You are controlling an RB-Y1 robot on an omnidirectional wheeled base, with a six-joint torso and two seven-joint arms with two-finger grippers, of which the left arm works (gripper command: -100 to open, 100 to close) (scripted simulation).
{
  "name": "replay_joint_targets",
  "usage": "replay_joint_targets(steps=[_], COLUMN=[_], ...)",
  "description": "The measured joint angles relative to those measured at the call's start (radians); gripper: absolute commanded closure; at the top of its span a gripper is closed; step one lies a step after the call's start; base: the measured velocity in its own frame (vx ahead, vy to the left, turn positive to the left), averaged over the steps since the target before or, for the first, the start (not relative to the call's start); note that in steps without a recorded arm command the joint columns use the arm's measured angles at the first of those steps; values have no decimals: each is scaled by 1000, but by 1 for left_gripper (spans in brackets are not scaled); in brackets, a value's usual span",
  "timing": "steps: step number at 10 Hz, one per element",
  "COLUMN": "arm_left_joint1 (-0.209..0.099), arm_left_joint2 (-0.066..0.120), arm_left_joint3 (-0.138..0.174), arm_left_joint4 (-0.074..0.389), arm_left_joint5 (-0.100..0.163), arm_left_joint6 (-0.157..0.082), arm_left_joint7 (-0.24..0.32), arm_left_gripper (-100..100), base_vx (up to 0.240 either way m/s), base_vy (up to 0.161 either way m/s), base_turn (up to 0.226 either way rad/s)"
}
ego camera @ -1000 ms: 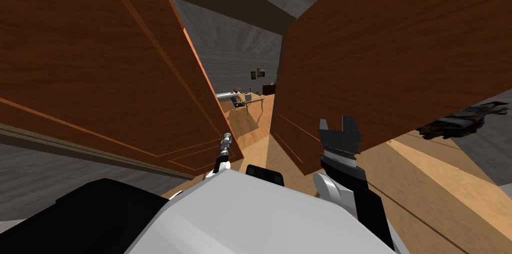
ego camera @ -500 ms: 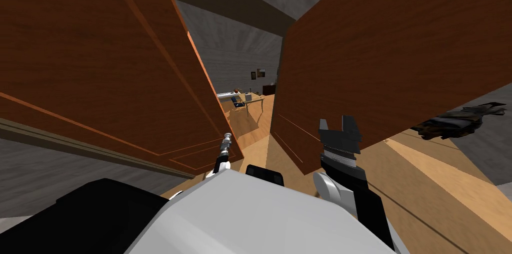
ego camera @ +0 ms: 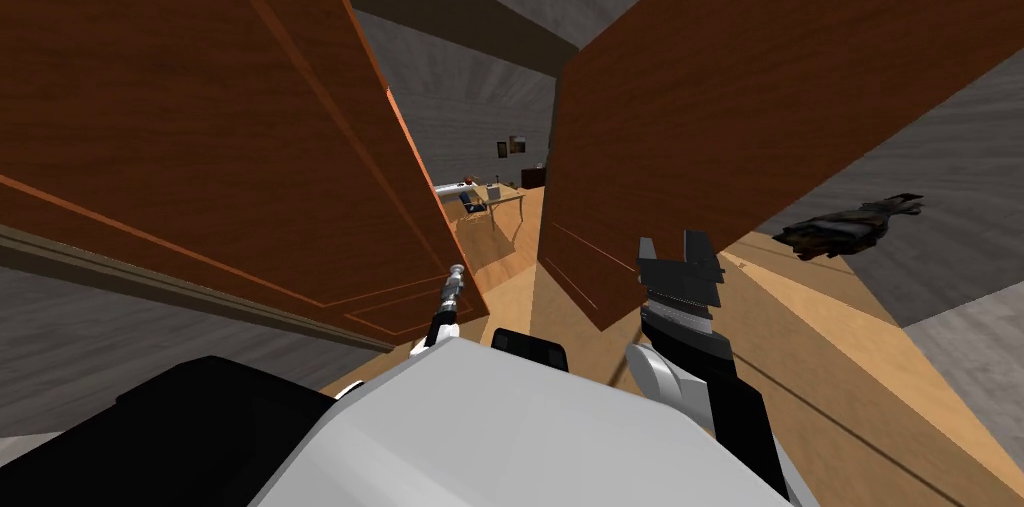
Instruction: Pull the door open
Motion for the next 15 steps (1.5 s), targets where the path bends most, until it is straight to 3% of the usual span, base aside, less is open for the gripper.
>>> replay_joint_targets(steps=[5, 6, 13, 15], arm_left_joint1=[27, 31, 70, 80], arm_left_joint2=[44, 42, 108, 114], arm_left_joint3=[-69, -73, -163, -178], arm_left_joint4=[-31, -30, -52, -56], arm_left_joint5=[-28, -29, -72, -78], arm_left_joint6=[1, 4, -45, -49], arm_left_joint7=[69, 72, 154, 165], arm_left_gripper=[100, 100, 100, 100], base_vx=[-222, -191, -239, -139], base_vy=[-2, 2, 23, 14], base_turn=[-85, -108, -100, -64])
